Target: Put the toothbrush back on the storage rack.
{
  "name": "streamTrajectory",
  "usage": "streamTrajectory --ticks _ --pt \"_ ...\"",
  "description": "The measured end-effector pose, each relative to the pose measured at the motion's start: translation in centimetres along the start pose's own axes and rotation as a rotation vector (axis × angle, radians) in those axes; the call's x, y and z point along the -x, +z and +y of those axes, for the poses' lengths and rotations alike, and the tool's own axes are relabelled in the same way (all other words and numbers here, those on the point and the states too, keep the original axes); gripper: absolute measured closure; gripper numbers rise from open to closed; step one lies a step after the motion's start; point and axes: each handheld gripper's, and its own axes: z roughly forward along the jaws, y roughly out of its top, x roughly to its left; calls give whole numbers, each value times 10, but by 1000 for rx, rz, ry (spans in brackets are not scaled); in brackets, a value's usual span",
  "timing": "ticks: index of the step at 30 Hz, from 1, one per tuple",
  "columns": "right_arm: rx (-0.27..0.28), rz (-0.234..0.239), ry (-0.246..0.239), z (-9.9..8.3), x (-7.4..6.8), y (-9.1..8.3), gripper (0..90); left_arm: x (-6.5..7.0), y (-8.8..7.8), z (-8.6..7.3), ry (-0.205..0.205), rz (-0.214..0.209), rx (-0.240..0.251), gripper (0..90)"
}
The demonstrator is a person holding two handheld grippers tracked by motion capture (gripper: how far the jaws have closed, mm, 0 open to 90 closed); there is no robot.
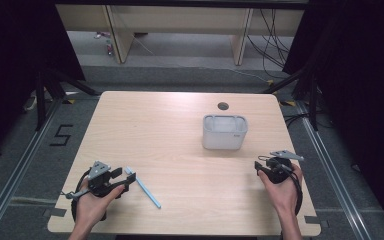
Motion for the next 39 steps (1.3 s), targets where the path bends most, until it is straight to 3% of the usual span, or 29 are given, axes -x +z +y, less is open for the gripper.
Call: streamTrajectory --ticks 1,2,3,4,6,7,8,9,10,12,14,17,20,21,23,25,27,28,33,34,37,38,39 --pt "-10 -3 -20 1 -1 0 524 2 1 4 -10 -1 -18 377" --pt "-11 13 7 2 -5 -1 519 5 2 8 -16 9 -47 379" --pt "-22 -3 15 2 -7 0 512 7 2 12 -9 23 -81 382" --pt "-36 -4 -33 2 -4 -2 511 8 2 16 -11 22 -117 386" --pt "-84 -10 11 2 -7 -4 502 11 5 24 -20 37 -199 386" --pt "-102 -15 -15 2 -5 -4 500 11 5 24 -20 37 -199 388" --pt "-118 -17 -40 2 -4 -5 497 14 6 31 -19 59 -271 386" --pt "-130 -7 4 1 -7 -4 497 15 9 34 -29 70 -304 378" --pt "-130 -7 4 1 -7 -4 497 15 9 34 -29 70 -304 377" --pt "-168 -12 16 2 -11 -7 497 21 15 44 -46 113 -411 379" --pt "-148 -2 9 3 -11 -7 500 24 20 49 -68 143 -446 376" --pt "-159 -12 38 4 -17 -10 501 23 28 55 -40 176 -550 363" --pt "-128 -2 -45 3 -12 -8 502 22 38 55 -53 206 -597 367" --pt "-128 -2 -45 3 -12 -8 502 22 38 55 -53 206 -597 366" --pt "-123 -13 -40 4 -15 -9 504 21 47 54 -75 222 -656 358" --pt "-123 -10 -47 4 -15 -10 504 21 52 52 -85 233 -670 355" --pt "-122 -1 -23 3 -16 -8 503 21 56 51 -85 239 -687 354" --pt "-115 -3 -62 3 -13 -7 504 21 57 51 -88 240 -687 354" --pt "-132 5 -3 3 -19 -7 503 26 60 51 -72 239 -697 379" --pt "-125 -12 -10 3 -19 -6 503 27 60 51 -69 236 -707 385" --pt "-131 1 -13 3 -20 -7 503 28 62 50 -66 235 -707 404" --pt "-128 3 -51 2 -18 -5 502 29 63 49 -60 237 -709 415" --pt "-133 2 -51 2 -18 -5 502 29 63 49 -48 236 -713 423"
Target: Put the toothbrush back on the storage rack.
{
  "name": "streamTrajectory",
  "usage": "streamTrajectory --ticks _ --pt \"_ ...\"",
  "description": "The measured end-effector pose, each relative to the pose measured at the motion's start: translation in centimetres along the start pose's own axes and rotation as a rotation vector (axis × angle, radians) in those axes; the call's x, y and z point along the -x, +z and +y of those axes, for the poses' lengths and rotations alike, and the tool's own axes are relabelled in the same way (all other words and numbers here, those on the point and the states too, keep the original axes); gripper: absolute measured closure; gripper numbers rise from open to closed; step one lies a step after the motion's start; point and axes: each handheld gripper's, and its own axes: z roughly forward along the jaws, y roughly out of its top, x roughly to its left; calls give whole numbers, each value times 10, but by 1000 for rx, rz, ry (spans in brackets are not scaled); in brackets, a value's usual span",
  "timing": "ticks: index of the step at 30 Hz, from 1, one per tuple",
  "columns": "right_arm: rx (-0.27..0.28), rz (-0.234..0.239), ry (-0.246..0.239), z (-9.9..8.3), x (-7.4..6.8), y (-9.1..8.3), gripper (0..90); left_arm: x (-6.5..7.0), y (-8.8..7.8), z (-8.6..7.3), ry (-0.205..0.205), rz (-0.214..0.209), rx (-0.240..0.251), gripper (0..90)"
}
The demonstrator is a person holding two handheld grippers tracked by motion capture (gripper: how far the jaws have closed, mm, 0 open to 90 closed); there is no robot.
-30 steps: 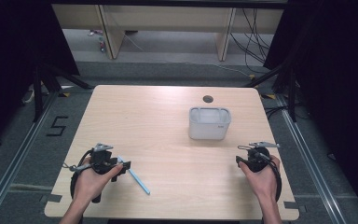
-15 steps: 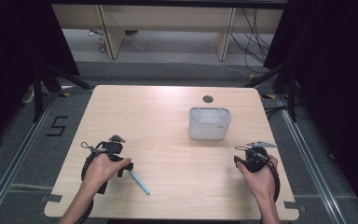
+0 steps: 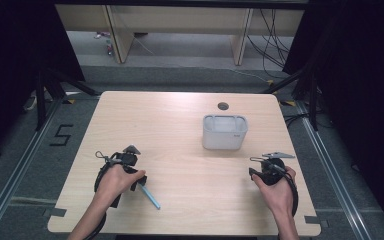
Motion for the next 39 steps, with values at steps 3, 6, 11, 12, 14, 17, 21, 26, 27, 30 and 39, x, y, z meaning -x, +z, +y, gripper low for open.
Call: streamTrajectory --ticks 3,6,11,12,14,17,21,26,27,30,39 --pt "11 20 7 0 0 1 502 2 0 0 25 6 -2 459" --pt "19 3 17 1 -2 1 502 3 2 -1 51 12 -12 500" --pt "31 -1 -4 1 0 0 501 5 2 -1 81 20 -16 564" --pt "31 -1 -4 1 0 0 501 5 2 -2 76 20 -17 579" --pt "31 0 -5 0 0 0 501 5 2 -2 87 26 -16 611" --pt "22 -6 -4 0 -1 0 501 5 3 -3 114 30 -11 648" --pt "17 23 14 1 -3 -1 501 5 2 -4 152 24 -20 697" --pt "21 8 6 1 -3 1 501 5 0 -5 203 22 -44 765" --pt "17 10 11 1 -3 0 501 5 3 -6 200 28 -11 773" --pt "12 29 -2 1 -2 -1 501 5 2 -6 231 27 -29 801" --pt "2 26 56 0 -7 -2 501 1 0 -7 347 33 -42 833"
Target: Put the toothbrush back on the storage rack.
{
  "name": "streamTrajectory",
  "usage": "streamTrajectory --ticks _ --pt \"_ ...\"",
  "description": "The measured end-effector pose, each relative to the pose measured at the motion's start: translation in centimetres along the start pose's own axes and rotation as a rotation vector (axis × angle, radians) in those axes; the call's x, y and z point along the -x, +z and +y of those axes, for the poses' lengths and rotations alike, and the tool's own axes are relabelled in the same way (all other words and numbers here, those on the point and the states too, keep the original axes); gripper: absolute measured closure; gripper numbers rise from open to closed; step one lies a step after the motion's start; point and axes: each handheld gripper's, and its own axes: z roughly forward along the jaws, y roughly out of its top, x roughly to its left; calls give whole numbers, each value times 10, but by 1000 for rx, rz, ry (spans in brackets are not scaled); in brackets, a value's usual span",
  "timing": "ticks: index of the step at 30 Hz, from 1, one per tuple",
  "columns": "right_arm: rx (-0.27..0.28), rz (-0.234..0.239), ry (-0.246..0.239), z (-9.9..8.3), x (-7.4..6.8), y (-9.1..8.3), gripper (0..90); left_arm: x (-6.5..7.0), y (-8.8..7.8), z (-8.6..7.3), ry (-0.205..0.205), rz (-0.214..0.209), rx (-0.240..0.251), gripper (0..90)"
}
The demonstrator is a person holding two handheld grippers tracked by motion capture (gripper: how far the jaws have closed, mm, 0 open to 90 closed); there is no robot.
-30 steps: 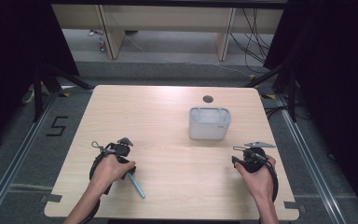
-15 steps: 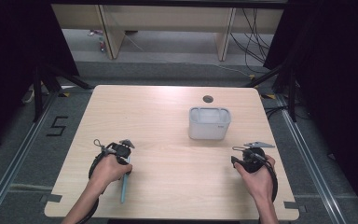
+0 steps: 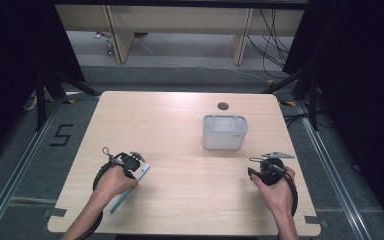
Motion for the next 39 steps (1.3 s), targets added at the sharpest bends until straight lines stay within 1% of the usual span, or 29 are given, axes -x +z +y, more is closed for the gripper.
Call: streamTrajectory --ticks 1,2,3,5,8,9,10,11,12,15,16,17,18,19,20,21,22,23,25,27,28,29,30,34,35,36,37,38,39 --pt "-13 -8 -8 0 0 -1 500 0 -1 0 3 -5 -20 833" --pt "-13 -8 -8 0 0 -1 500 0 -1 0 3 -5 -20 834" --pt "2 0 -46 0 3 1 499 -1 -2 0 13 -6 -20 834" --pt "16 1 -61 1 4 3 499 -1 -1 -1 14 -5 -2 834" --pt "23 -9 -52 1 3 4 498 -1 -1 -2 29 -2 12 835" --pt "24 2 -47 1 2 4 498 -3 -3 -2 59 0 23 835" --pt "15 -2 -75 1 4 3 498 -3 -4 -2 65 -2 37 835" --pt "6 -14 -54 1 1 1 498 -4 -5 -2 81 4 53 835" --pt "9 -11 -57 1 1 1 498 -4 -5 -2 81 4 53 835" --pt "29 -11 -76 0 2 2 499 -5 -13 -5 86 3 128 835" --pt "32 -10 -85 0 3 2 498 -5 -13 -5 86 3 128 836" --pt "31 -1 -75 0 3 2 498 -6 -16 -8 86 -5 170 835" --pt "31 -1 -75 0 3 2 498 -6 -16 -8 86 -5 170 835" --pt "58 14 -70 0 3 3 498 -7 -20 -10 91 -7 224 835" --pt "58 14 -70 0 3 3 498 -7 -20 -10 91 -7 224 835" --pt "62 27 -69 0 3 2 494 -8 -22 -11 92 -12 250 835" --pt "79 18 -64 -1 2 4 494 -9 -24 -14 96 -22 307 835" --pt "76 32 -81 -1 3 2 494 -9 -24 -15 92 -19 340 836" --pt "84 30 -57 -1 0 4 494 -10 -26 -17 97 -41 385 836" --pt "80 37 -75 -2 0 3 494 -10 -26 -18 101 -43 402 836" --pt "88 46 -54 -3 -2 5 496 -11 -26 -19 101 -51 431 836" --pt "88 46 -54 -3 -2 5 496 -11 -26 -19 101 -51 431 836" --pt "88 42 -71 -3 -2 4 498 -10 -25 -21 81 -63 481 836" --pt "100 44 -59 -3 -3 6 503 -12 -25 -23 109 -57 520 836" --pt "98 47 -55 -3 -4 5 506 -13 -26 -25 128 -49 557 836" --pt "110 66 -75 -4 -3 5 511 -11 -25 -25 107 -51 602 836" --pt "104 68 -71 -4 -3 4 516 -11 -24 -27 101 -55 651 836" --pt "104 68 -71 -4 -3 4 516 -11 -24 -27 101 -55 651 836" --pt "123 74 -84 -5 -3 5 524 -12 -23 -29 99 -63 711 836"
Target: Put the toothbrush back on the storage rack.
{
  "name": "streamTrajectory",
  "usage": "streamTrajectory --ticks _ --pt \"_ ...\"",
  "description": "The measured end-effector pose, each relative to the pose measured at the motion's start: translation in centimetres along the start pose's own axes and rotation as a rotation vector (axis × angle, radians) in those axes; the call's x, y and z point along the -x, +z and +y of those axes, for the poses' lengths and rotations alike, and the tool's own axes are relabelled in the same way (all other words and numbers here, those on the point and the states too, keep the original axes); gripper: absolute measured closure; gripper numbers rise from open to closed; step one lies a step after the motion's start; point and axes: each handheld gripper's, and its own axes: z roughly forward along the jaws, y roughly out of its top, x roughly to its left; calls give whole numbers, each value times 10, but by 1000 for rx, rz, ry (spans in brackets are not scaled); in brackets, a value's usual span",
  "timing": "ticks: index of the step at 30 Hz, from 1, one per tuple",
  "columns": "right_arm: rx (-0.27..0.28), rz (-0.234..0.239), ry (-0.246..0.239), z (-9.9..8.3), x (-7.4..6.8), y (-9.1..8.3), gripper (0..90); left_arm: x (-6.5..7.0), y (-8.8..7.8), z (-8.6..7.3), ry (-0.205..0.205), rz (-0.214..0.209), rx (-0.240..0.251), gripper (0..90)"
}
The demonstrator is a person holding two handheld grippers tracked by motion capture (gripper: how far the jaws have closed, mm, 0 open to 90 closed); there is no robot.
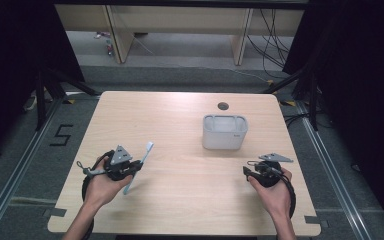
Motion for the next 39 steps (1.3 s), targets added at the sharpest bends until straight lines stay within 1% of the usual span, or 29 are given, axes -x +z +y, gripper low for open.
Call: streamTrajectory --ticks 1,2,3,5,7,9,10,11,12,13,15,16,17,19,20,21,23,24,26,27,28,29,30,31,32,33,35,36,39 --pt "0 0 0 0 0 0 524 0 0 0 0 0 0 836" --pt "-7 -11 26 0 -4 0 527 -1 -1 -1 7 -7 20 836" --pt "-4 5 -11 0 -2 -1 534 1 -1 -4 -6 0 76 836" --pt "-3 39 18 -1 -6 0 540 0 0 -6 -9 -7 117 836" --pt "16 62 -2 -2 -7 2 543 1 0 -9 -14 -13 140 836" --pt "4 53 28 -1 -13 2 547 1 1 -10 -25 -16 168 836" --pt "25 48 -25 -1 -10 3 548 1 2 -11 -31 -17 197 836" --pt "41 90 11 -1 -14 4 550 1 2 -11 -36 -25 219 836" --pt "32 63 -14 0 -13 2 551 1 2 -11 -36 -25 219 836" --pt "44 96 0 0 -14 3 553 2 3 -12 -36 -33 259 837" --pt "58 88 -23 0 -16 2 555 4 4 -11 -35 -42 265 836" --pt "62 115 -12 -1 -18 3 556 5 5 -11 -43 -50 279 836" --pt "62 98 0 -1 -20 2 557 6 5 -11 -38 -48 272 836" --pt "82 94 -27 -1 -20 2 560 8 6 -10 -35 -54 305 836" --pt "89 94 -25 -1 -21 1 562 9 6 -10 -35 -54 315 836" --pt "100 129 -12 -1 -22 2 563 10 6 -9 -35 -52 323 836" --pt "113 108 -11 -1 -24 2 565 11 6 -9 -30 -54 335 836" --pt "108 121 6 -1 -26 1 566 11 6 -8 -32 -60 355 836" --pt "112 129 -13 -1 -26 1 567 12 5 -8 -30 -60 359 836" --pt "131 130 -41 -1 -27 2 568 12 6 -7 -32 -73 391 836" --pt "126 126 -35 -1 -28 2 568 12 5 -7 -31 -69 384 836" --pt "104 140 3 -1 -32 -1 568 12 5 -7 -31 -69 384 836" --pt "134 149 -31 -1 -30 2 568 13 6 -6 -34 -76 401 836" --pt "132 144 -24 -1 -32 2 569 13 6 -6 -35 -77 407 836" --pt "143 133 -50 0 -32 2 569 13 6 -6 -38 -79 414 836" --pt "125 147 -17 0 -36 0 569 13 7 -6 -41 -83 419 836" --pt "150 147 -51 1 -36 2 570 13 7 -5 -46 -87 435 836" --pt "158 167 -23 1 -39 1 571 13 7 -5 -46 -87 435 836" --pt "176 149 -72 2 -40 2 571 14 8 -3 -49 -96 462 836"
